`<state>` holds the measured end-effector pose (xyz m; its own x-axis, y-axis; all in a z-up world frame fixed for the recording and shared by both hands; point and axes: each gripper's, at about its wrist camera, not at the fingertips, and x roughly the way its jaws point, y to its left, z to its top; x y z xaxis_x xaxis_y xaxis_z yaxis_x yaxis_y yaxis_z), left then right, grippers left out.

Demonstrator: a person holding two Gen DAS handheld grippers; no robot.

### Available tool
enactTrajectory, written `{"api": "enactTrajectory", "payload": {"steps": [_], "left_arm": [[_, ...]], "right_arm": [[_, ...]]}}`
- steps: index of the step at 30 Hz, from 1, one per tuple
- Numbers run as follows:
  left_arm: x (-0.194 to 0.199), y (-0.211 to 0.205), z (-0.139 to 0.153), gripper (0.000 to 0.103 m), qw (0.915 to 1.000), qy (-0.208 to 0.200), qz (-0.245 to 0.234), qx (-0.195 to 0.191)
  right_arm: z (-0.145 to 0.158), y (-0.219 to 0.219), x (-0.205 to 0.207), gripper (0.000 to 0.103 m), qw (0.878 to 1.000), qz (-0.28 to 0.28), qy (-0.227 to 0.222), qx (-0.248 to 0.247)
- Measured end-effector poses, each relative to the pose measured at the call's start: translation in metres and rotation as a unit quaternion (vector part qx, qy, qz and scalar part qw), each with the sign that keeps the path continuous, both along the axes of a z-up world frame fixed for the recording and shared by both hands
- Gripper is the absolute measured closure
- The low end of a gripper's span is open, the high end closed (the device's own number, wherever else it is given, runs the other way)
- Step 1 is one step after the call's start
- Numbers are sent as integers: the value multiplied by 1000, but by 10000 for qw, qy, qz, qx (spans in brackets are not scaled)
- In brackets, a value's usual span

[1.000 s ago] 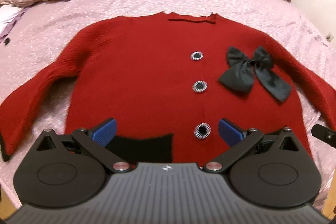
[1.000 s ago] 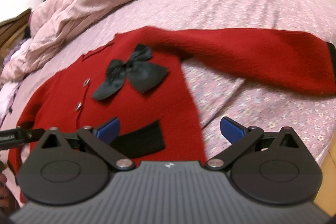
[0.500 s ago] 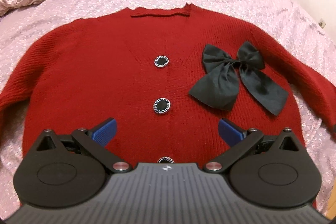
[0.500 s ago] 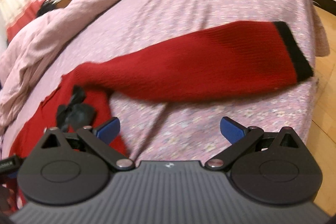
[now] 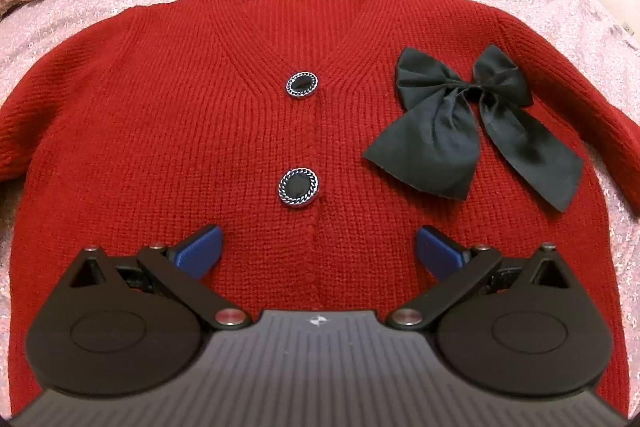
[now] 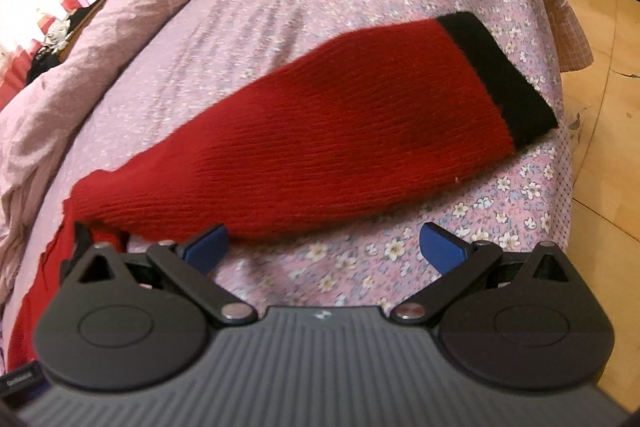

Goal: Fold small clothes
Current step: 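Reach the right tool to the black-cuffed sleeve and grasp the cuff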

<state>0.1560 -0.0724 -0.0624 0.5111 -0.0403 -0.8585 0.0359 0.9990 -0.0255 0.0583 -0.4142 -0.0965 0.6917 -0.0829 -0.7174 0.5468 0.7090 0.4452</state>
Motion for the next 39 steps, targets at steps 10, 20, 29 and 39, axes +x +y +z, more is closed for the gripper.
{"api": "enactTrajectory", "payload": {"steps": [10, 20, 29, 39], "left_arm": [[1, 2, -3, 0, 10000, 53, 63, 26], [2, 2, -4, 0, 10000, 43, 21, 59], [0, 0, -6, 0, 10000, -12, -1, 66], [-1, -1, -6, 0, 9999, -33, -17, 114]], "right_arm": [[-5, -14, 2, 0, 9981, -263, -509, 221], [9, -26, -1, 22, 9886, -555, -1394, 84], [-3, -37, 3, 25, 9864, -683, -1386, 552], [-41, -48, 0, 26, 9736, -955, -1344, 1579]]}}
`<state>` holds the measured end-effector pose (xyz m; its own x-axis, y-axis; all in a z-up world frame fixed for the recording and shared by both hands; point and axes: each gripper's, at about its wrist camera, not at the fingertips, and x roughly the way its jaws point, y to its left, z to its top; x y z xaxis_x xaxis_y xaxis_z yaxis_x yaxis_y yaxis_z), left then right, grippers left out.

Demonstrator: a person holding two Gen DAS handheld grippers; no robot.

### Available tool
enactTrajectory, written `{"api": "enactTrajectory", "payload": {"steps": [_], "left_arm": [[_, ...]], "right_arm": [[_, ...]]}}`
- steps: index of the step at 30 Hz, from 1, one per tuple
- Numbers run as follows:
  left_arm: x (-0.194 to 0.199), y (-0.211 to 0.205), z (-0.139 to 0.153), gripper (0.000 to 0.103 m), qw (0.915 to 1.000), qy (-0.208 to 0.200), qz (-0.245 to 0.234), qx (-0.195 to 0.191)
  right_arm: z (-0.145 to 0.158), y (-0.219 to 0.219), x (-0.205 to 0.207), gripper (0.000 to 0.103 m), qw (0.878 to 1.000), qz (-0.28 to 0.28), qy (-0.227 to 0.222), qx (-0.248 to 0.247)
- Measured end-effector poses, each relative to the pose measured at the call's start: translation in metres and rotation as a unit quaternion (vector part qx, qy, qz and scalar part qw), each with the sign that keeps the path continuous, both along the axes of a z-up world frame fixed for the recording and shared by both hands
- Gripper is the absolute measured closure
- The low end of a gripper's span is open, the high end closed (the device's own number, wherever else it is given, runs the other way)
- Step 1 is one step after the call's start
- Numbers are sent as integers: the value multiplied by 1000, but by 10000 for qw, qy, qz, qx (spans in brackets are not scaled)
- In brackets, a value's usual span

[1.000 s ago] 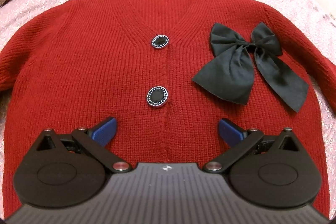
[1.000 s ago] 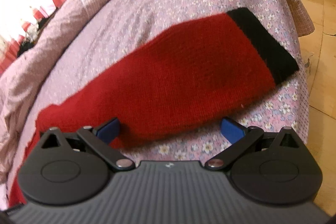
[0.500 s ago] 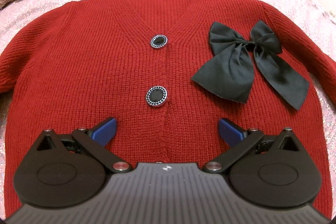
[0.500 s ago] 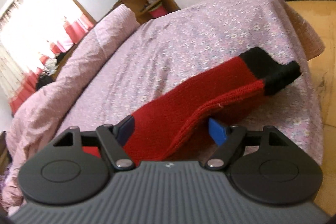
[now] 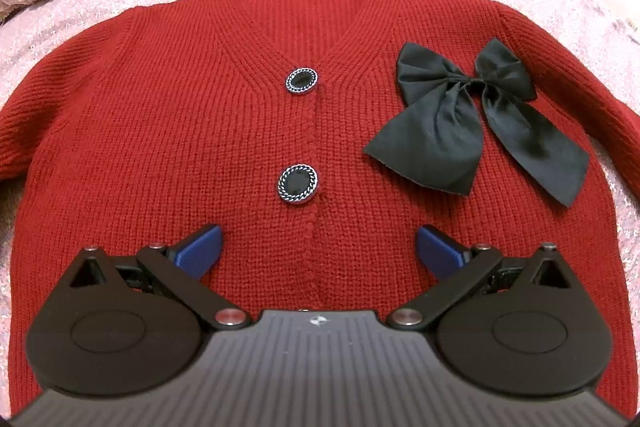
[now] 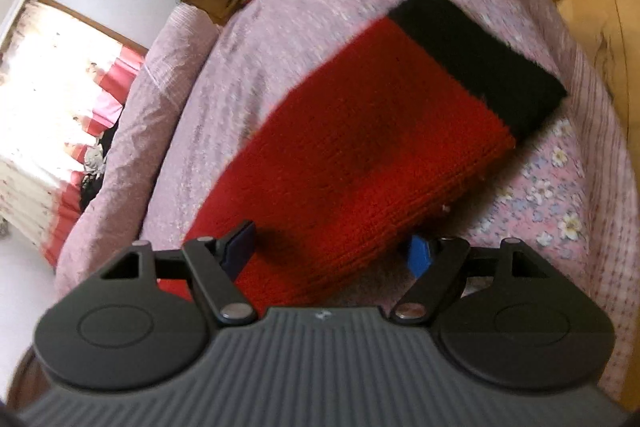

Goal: Fold small clothes
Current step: 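Reach the right tool to the black-cuffed sleeve and grasp the cuff, then carry the held sleeve across the cardigan body with the right tool and release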

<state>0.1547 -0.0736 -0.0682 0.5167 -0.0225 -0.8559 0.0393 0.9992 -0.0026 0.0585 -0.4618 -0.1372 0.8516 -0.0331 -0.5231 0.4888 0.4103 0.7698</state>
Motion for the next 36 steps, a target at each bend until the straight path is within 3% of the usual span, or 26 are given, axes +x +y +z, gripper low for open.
{"api": "enactTrajectory", "payload": {"steps": [4, 11, 14, 19, 28, 36], "left_arm": [[0, 0, 0, 0, 10000, -28, -20, -7], [-3, -1, 2, 0, 9999, -118, -90, 26], [-5, -1, 4, 0, 9998, -154, -139, 37], [-9, 0, 12, 0, 9996, -190, -207, 12], [-26, 5, 31, 0, 9983, -412, -377, 170], [-35, 33, 42, 0, 9988, -483, -88, 59]], "right_arm": [[0, 2, 0, 26, 10000, 79, -21, -10], [19, 1, -5, 78, 9990, -344, -29, -281], [33, 1, -4, 88, 9974, -361, -191, -586], [73, 9, -1, 89, 9904, -146, -729, -1163], [133, 42, 26, 89, 9711, 626, -1565, -1690], [162, 84, 57, 89, 9565, 1226, -1968, -1771]]}}
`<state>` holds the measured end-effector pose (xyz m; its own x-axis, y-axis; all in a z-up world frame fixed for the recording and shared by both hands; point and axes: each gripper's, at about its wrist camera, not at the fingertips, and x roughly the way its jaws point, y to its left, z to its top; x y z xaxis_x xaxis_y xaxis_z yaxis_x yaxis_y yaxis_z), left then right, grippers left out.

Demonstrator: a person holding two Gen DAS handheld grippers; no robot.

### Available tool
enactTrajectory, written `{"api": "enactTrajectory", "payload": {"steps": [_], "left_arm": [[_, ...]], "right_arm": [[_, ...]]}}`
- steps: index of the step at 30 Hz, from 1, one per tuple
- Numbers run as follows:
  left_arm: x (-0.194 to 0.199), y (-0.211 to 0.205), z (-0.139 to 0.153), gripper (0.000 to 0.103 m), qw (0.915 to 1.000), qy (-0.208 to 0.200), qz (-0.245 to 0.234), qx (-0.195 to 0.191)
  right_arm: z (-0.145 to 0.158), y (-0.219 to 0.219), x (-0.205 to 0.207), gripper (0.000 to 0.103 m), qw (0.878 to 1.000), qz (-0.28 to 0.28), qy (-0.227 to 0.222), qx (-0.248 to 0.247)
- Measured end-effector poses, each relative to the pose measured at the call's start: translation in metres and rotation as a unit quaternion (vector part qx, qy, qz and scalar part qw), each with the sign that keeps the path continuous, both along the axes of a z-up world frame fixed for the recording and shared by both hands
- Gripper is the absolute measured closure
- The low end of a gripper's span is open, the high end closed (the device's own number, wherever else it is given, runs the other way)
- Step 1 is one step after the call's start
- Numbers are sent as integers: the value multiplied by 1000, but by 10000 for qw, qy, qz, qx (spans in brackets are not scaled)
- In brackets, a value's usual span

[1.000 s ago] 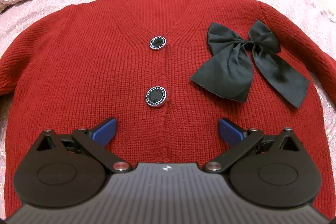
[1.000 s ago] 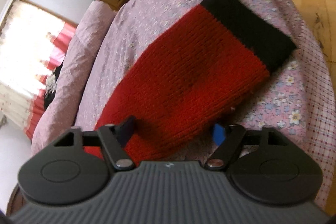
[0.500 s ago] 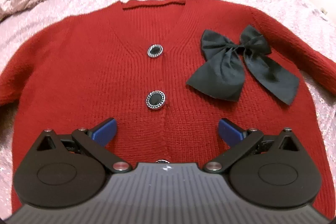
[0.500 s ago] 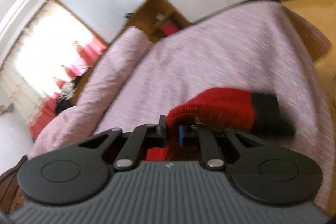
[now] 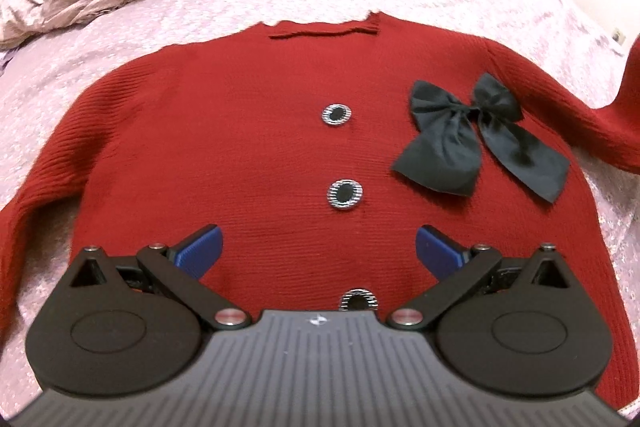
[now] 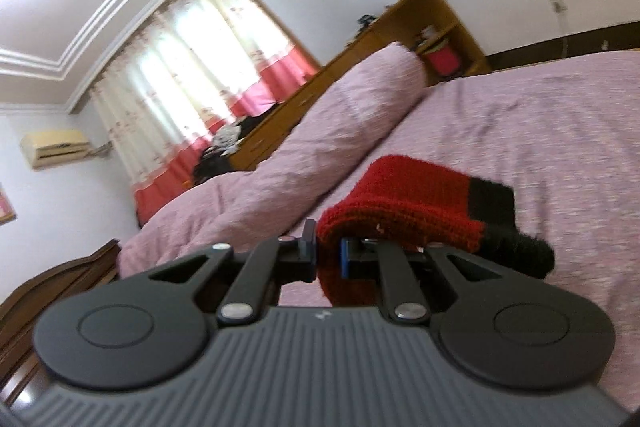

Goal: Fold small clothes
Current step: 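Carry the held sleeve across the cardigan body with the right tool and release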

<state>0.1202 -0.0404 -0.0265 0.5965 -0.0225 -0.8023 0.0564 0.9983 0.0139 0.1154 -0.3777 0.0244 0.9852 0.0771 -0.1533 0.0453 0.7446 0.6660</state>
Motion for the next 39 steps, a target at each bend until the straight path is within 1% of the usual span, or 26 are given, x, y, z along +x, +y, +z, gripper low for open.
{"api": "enactTrajectory", "payload": {"steps": [5, 7, 12, 18, 22, 27, 29, 32, 35, 39], "left_arm": [[0, 21, 2, 0, 9998, 11, 219, -37], [1, 31, 2, 0, 9992, 47, 382, -70], [-1, 58, 2, 0, 9978, 95, 628, -181], [-8, 78, -3, 0, 9964, 157, 799, -241], [-13, 93, -3, 0, 9952, 153, 931, -257], [-21, 113, 0, 0, 9932, 37, 1142, -211], [-23, 120, 2, 0, 9922, 3, 1234, -189], [-28, 130, 3, 0, 9910, -28, 1328, -165], [-32, 137, 2, 0, 9902, -43, 1391, -105], [-34, 142, 0, 0, 9894, -31, 1453, -67]], "right_arm": [[16, 28, 12, 89, 9991, 380, -132, -109], [20, 41, 19, 89, 9985, 511, -134, -125], [18, 72, 28, 89, 9968, 790, -80, -67], [20, 110, 41, 89, 9936, 1127, -81, -48], [25, 140, 48, 89, 9899, 1396, -190, -167], [26, 184, 62, 89, 9816, 1831, -244, -482], [20, 201, 67, 89, 9771, 2026, -137, -629], [5, 228, 76, 89, 9699, 2280, 140, -847], [-13, 253, 82, 89, 9612, 2478, 430, -1135], [-40, 273, 84, 87, 9487, 2737, 893, -1306]]}}
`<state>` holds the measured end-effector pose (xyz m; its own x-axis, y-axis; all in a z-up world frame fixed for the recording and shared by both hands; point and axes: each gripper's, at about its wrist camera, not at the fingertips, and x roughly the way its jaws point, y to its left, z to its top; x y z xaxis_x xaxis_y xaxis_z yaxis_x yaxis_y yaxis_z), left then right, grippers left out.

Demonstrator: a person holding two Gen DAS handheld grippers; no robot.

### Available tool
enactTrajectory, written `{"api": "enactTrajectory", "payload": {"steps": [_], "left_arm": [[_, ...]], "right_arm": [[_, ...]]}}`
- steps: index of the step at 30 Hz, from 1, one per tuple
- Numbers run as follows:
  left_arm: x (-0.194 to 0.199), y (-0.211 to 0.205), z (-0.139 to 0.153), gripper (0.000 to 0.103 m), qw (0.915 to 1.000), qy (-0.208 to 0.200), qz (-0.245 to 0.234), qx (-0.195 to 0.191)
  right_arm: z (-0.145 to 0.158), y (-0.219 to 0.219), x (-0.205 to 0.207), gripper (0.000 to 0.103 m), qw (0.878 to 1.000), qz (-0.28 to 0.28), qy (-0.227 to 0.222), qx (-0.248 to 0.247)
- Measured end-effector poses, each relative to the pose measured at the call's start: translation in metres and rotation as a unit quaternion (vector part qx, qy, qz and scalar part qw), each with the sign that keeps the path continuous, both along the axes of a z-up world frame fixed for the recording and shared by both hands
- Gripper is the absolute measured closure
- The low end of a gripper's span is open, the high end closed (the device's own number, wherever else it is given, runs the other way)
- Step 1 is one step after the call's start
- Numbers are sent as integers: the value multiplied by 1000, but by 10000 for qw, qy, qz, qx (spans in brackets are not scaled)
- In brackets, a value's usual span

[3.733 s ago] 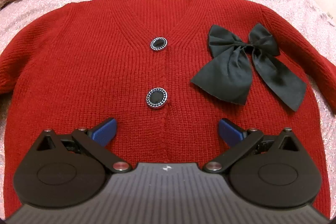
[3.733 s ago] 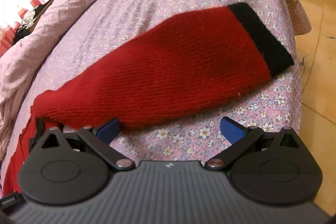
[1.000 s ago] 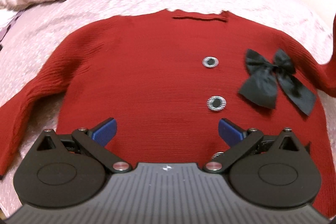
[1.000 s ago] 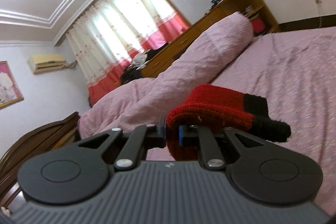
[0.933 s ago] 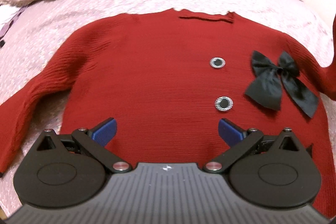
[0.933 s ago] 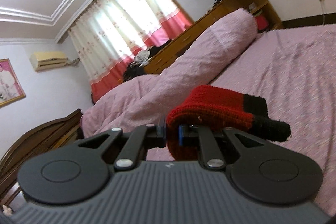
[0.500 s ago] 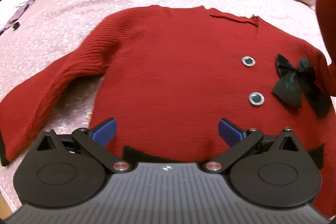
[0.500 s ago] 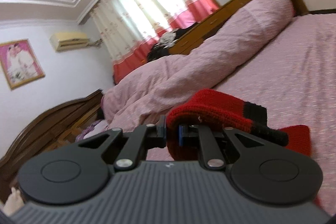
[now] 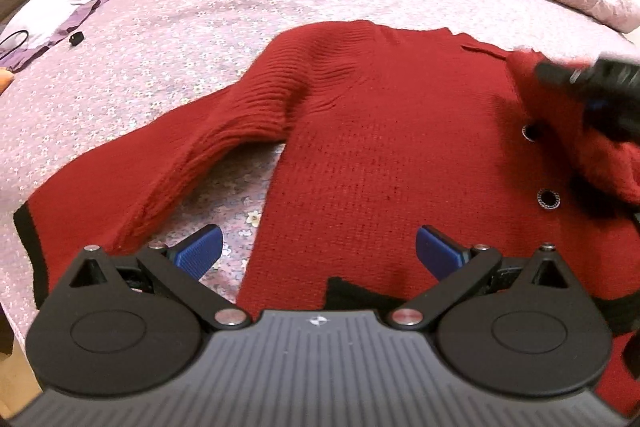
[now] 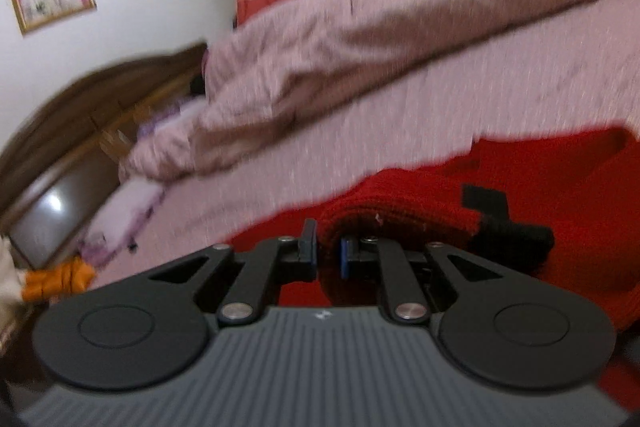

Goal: Fold small clothes
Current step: 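Carry the held sleeve across the cardigan body with the right tool and release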

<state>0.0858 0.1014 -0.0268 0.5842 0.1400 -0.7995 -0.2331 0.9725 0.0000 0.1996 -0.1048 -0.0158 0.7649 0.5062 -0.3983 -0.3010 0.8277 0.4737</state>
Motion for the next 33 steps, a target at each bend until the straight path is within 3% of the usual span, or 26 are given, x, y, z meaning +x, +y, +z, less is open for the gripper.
{"api": "enactTrajectory", "payload": {"steps": [3, 4, 6, 8, 10, 14, 19, 27, 33], "left_arm": [[0, 1, 0, 0, 10000, 0, 0, -30], [0, 0, 0, 0, 10000, -5, -8, -19], [0, -2, 1, 0, 10000, -16, -28, 10], [2, -4, 3, 0, 10000, -38, -53, 14], [2, -6, 5, 0, 9999, -64, -83, 23], [5, -13, 14, 0, 9997, -143, -184, 29], [13, -33, 33, 0, 9979, -369, -513, 115], [42, -89, 46, 0, 9901, -547, -1216, 450], [65, -139, 34, 0, 9790, -512, -1701, 995]], "right_arm": [[-15, 8, 2, 86, 9991, 78, 351, -209], [-20, 10, 2, 82, 9986, 106, 459, -255], [-25, 12, 1, 64, 9971, 149, 655, -352], [-27, 13, -4, 40, 9966, 226, 721, -343], [-23, 8, -14, 34, 9966, 352, 649, -358], [-12, -4, -30, 34, 9957, 556, 647, -355], [2, -33, -47, 34, 9962, 370, 706, -338], [5, -90, -57, 34, 9918, -686, 979, -451], [-5, -125, -65, 34, 9825, -1231, 1244, -633]]}}
